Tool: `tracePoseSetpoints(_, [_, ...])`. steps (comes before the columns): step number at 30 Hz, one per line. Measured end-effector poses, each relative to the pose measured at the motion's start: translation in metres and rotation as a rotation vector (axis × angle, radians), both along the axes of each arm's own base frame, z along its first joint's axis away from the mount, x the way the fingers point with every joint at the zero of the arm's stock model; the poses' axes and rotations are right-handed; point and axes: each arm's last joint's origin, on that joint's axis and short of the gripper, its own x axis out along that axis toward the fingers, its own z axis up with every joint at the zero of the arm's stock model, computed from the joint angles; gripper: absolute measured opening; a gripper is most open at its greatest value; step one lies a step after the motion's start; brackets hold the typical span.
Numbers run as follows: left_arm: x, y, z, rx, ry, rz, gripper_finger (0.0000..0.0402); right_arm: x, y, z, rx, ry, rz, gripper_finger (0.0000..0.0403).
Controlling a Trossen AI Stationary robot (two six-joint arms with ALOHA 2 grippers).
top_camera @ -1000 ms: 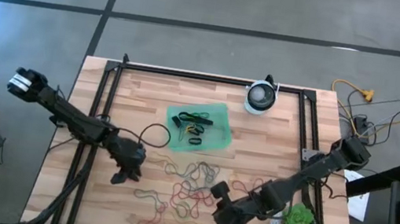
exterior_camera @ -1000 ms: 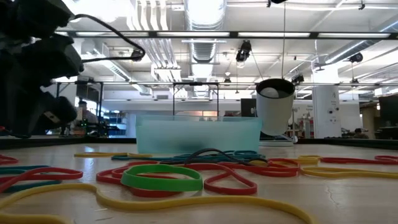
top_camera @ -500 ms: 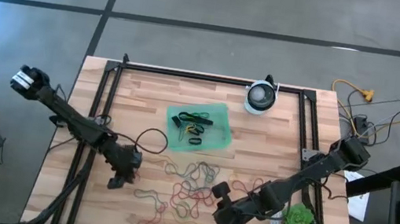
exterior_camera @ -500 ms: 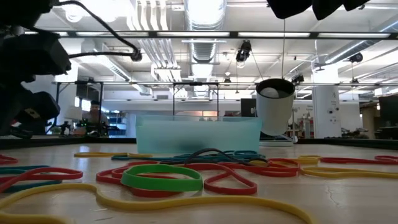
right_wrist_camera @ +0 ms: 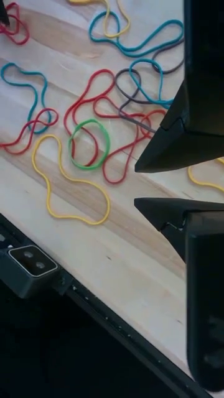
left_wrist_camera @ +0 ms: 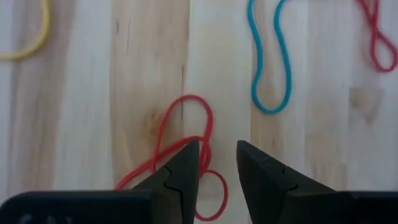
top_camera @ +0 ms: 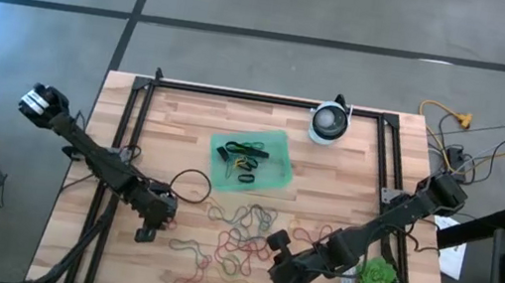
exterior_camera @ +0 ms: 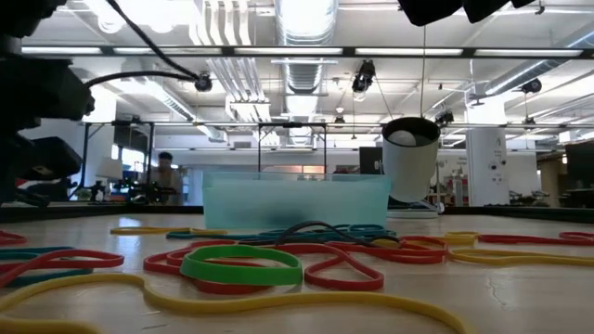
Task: Pick and place rubber bands into bin
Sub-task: Put the red rubber band into the green bin
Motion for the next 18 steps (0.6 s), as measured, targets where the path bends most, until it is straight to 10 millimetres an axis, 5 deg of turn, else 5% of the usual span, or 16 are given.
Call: tracePoseSetpoints(18, [0.004, -0.005, -0.008, 0.130, 0.134, 0.043, 0.0091, 0.001, 0.000, -0.001, 0.004, -0.014, 0.006, 0.0063])
